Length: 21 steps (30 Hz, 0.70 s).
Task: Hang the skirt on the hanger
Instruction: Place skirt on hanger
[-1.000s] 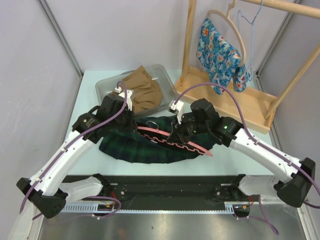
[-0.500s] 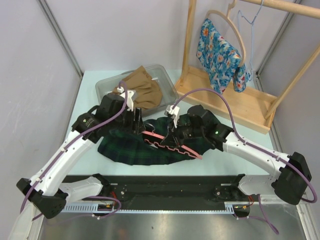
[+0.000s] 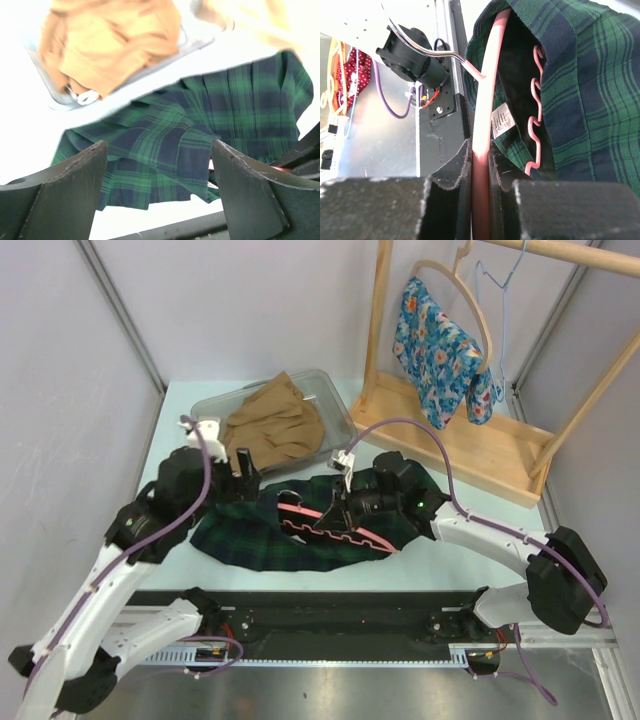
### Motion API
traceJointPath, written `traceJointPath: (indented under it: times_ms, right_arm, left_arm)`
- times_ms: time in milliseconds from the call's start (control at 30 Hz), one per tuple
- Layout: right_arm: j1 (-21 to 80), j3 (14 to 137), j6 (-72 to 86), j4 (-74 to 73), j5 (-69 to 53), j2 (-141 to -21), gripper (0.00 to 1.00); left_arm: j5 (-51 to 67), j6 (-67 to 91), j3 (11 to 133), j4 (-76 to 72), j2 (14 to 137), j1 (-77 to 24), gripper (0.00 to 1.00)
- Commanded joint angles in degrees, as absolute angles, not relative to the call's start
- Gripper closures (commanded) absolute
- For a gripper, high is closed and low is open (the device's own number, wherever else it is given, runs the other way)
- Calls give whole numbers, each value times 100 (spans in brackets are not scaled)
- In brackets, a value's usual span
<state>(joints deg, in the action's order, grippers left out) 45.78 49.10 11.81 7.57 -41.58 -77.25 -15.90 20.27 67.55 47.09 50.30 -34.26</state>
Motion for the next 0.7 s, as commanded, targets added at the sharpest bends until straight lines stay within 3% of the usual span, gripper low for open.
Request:
traceJointPath:
  times_ms: [0, 133, 300, 400, 667]
  right_arm:
    - [4456, 5001, 1239, 1714, -4745, -7699, 100]
    - [4272, 5001, 1414, 1854, -5105, -7647, 100]
    - [3859, 5080, 1757, 2171, -5983, -7436, 100]
    - [3727, 5229, 1907, 2285, -6467, -7453, 100]
    - [3612, 5537, 1986, 1969, -7180, -7620, 100]
  left_arm:
    - [-1987, 1680, 6618, 4316, 4378, -3445, 11]
    - [-1267, 1301, 6557, 4429, 4236, -3445, 10]
    - [118, 1187, 6249, 4202, 4035, -3454, 22]
    - [902, 705, 6196, 4131, 3955, -3445, 24]
    - [1091, -762, 6276, 4509, 4035, -3445, 24]
